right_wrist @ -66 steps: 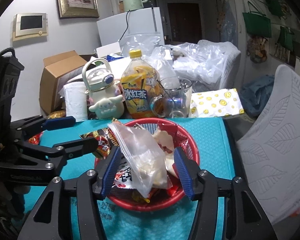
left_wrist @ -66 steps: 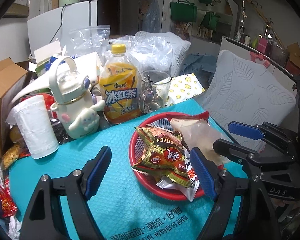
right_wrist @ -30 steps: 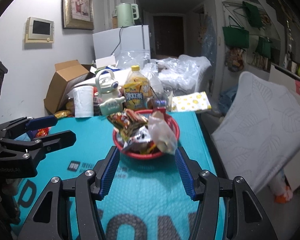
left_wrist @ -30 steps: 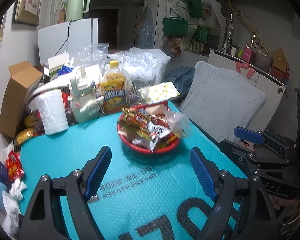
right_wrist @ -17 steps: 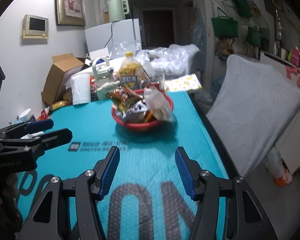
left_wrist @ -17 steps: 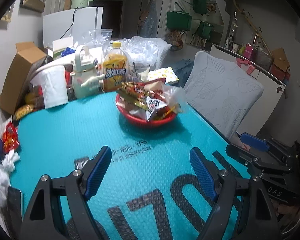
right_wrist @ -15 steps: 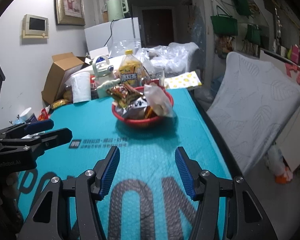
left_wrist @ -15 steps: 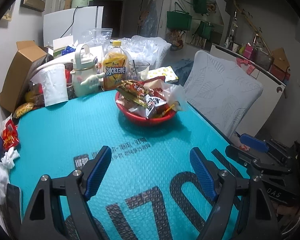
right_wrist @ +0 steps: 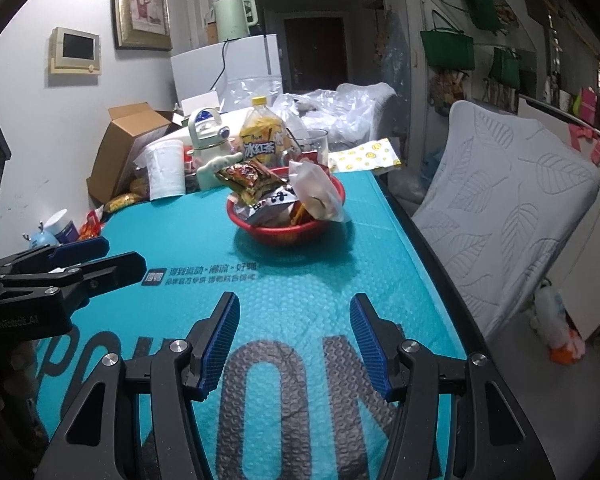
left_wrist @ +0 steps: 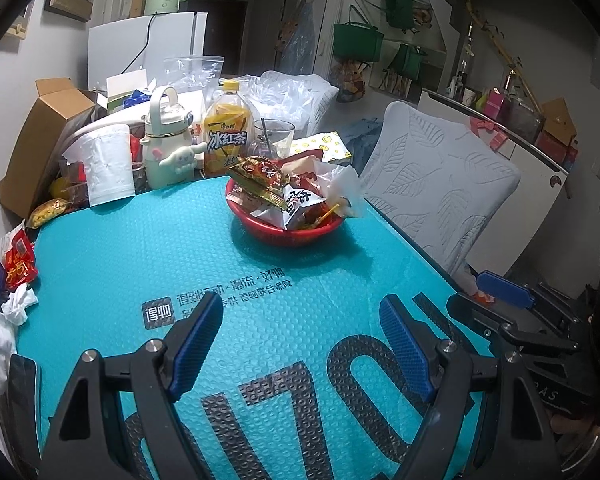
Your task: Organize snacks
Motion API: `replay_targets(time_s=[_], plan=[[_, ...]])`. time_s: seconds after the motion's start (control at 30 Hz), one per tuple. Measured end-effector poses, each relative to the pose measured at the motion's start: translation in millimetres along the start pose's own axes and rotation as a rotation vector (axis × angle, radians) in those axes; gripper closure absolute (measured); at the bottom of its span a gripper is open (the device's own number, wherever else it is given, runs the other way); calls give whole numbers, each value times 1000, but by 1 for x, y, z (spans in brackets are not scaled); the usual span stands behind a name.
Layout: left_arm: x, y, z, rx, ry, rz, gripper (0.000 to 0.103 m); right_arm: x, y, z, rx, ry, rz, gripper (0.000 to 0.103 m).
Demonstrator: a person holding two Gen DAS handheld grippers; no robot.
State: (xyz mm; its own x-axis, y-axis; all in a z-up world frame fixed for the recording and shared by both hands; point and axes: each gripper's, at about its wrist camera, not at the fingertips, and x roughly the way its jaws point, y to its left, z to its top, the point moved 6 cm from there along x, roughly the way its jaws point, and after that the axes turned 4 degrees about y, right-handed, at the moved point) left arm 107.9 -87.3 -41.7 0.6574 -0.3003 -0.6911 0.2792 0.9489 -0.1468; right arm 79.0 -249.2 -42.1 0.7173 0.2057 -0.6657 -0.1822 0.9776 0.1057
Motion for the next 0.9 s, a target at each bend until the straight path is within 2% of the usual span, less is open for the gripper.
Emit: replay_targets(time_s=[0.9], plan=[[-5, -2, 7, 8, 4, 48, 23, -7, -1, 9, -7, -19, 4, 46]])
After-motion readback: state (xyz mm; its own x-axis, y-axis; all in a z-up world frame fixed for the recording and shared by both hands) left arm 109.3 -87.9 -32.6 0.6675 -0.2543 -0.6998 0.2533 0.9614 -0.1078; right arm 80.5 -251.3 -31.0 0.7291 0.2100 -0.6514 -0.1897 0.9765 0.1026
